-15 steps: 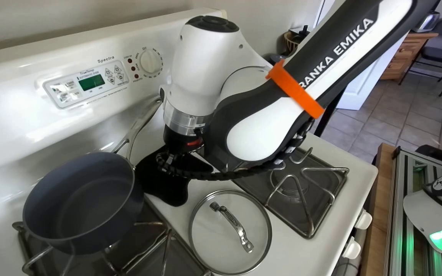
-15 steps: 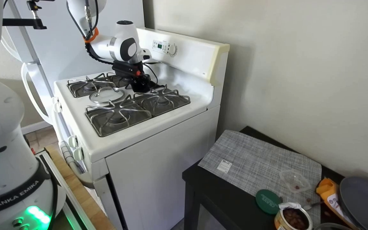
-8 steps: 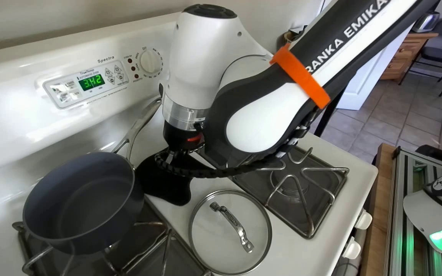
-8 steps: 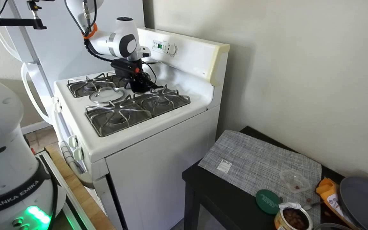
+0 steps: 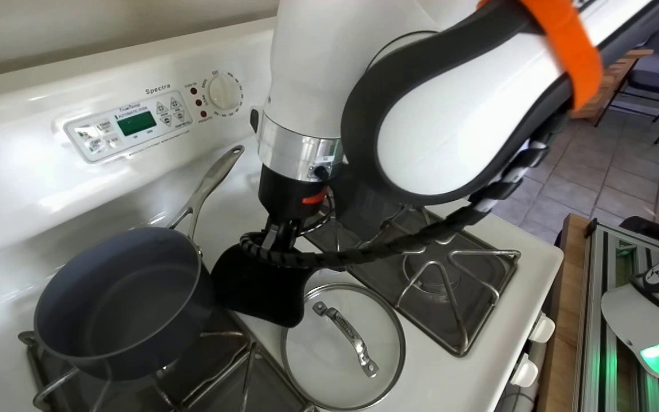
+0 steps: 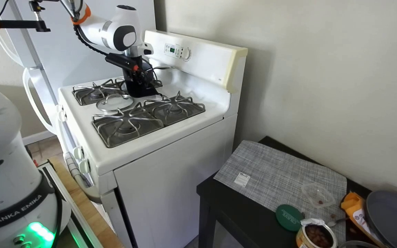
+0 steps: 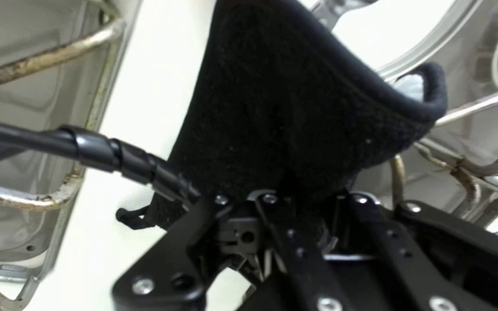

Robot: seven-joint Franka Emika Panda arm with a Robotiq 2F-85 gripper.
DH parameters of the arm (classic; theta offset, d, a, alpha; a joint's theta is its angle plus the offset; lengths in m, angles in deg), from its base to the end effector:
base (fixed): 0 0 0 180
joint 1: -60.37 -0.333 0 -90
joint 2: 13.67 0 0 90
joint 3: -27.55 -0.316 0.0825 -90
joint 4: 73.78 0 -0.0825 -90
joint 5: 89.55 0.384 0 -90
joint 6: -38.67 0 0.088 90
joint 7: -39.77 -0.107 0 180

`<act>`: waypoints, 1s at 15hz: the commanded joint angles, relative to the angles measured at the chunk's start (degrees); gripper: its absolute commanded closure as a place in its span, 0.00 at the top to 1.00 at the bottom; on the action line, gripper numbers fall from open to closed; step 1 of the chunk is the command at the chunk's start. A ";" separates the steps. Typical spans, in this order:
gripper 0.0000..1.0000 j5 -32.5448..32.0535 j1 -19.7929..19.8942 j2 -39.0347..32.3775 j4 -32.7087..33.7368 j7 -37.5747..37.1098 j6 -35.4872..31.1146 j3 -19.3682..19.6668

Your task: Put the pot holder over the lid then put the lid on the pot

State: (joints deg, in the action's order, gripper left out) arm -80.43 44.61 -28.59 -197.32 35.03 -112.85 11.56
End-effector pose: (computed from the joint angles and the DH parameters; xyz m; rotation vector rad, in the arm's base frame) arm 0.5034 0.3027 0.3053 -2.8670 -0.4669 -0.2497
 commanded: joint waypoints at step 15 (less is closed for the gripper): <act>0.16 24.18 -2.07 16.63 -19.95 14.83 0.05 -4.31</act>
State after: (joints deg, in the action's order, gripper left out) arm -59.03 44.01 -13.15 -215.39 48.06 -112.74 6.89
